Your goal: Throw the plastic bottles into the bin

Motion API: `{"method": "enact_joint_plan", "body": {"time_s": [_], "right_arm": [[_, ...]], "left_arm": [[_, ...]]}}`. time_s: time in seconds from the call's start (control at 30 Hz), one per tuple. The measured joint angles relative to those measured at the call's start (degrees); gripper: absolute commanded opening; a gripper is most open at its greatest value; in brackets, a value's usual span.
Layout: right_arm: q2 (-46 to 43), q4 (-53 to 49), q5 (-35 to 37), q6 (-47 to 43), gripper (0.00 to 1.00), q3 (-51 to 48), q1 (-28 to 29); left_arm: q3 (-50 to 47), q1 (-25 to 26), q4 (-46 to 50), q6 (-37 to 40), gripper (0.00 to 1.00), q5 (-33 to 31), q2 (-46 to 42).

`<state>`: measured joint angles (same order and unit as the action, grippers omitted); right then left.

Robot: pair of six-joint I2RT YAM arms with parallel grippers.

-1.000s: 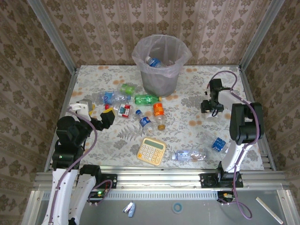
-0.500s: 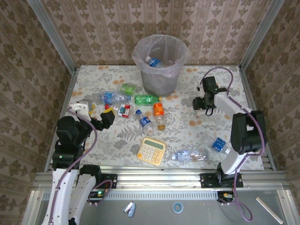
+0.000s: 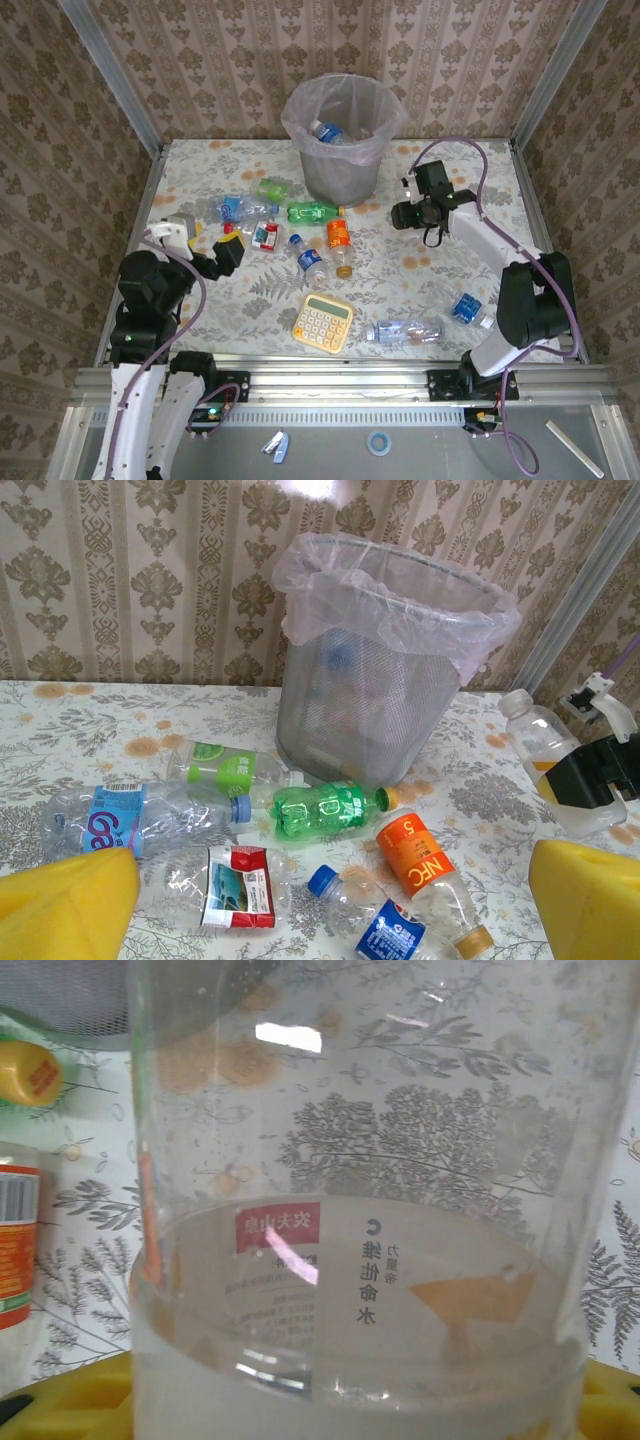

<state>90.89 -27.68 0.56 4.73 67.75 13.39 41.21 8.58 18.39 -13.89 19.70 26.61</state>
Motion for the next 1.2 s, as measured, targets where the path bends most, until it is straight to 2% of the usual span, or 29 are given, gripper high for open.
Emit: {"method": "enact_joint_plan", "body": {"time_s": [0.3, 0.63, 1.2], "right_arm": [[-7.6, 1.0, -1.6, 0.0, 0.51, 0.0, 2.3], [-15.7, 4.3, -6.7, 0.9, 0.51, 0.2, 3.8], [-24.5, 9.9, -8.8, 1.5, 0.47, 5.7, 7.3]], "left_arm": [[0.0, 0.0, 0.0, 0.0, 1.00, -0.1, 0.0], [0.0, 0.0, 0.0, 0.0, 1.00, -0.8, 0.0], [0.0, 0.0, 0.0, 0.0, 1.00, -0.9, 0.0]]}}
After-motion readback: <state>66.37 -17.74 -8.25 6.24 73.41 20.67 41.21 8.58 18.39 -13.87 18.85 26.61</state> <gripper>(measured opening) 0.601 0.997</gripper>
